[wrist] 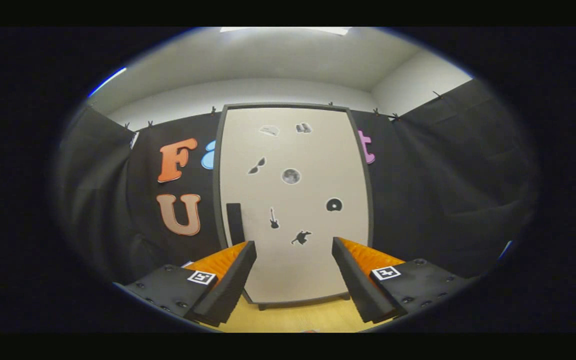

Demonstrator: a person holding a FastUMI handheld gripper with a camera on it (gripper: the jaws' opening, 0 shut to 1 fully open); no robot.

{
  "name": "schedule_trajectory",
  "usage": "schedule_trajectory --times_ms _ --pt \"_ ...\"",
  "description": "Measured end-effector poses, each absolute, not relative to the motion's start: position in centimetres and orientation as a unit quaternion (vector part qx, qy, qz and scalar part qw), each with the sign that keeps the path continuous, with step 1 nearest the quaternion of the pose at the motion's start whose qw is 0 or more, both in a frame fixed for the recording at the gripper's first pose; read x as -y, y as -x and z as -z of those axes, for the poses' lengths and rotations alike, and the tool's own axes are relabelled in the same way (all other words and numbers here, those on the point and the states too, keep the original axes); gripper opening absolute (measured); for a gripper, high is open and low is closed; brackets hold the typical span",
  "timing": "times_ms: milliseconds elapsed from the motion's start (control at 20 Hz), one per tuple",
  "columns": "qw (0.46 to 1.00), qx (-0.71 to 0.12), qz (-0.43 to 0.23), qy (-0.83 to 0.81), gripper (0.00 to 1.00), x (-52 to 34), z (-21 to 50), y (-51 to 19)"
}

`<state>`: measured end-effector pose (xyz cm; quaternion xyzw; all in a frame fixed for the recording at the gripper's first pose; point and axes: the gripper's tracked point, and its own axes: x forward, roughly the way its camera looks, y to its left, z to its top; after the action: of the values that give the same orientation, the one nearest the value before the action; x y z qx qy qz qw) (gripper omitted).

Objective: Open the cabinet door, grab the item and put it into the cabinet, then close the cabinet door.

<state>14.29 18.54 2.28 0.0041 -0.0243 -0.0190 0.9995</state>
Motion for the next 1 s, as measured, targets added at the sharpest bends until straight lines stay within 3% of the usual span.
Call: schedule_trajectory --times_ms 200,600,1000 --pt "1.000 0.009 -0.019 0.000 0.98 -23.5 -2.3 -20.4" --pt "0.998 -0.048 -0.030 0.022 0.96 -26.8 1.7 -29.5" --pt "0.996 -0.081 -0.024 0.016 0.53 -26.9 3.8 -32.2"
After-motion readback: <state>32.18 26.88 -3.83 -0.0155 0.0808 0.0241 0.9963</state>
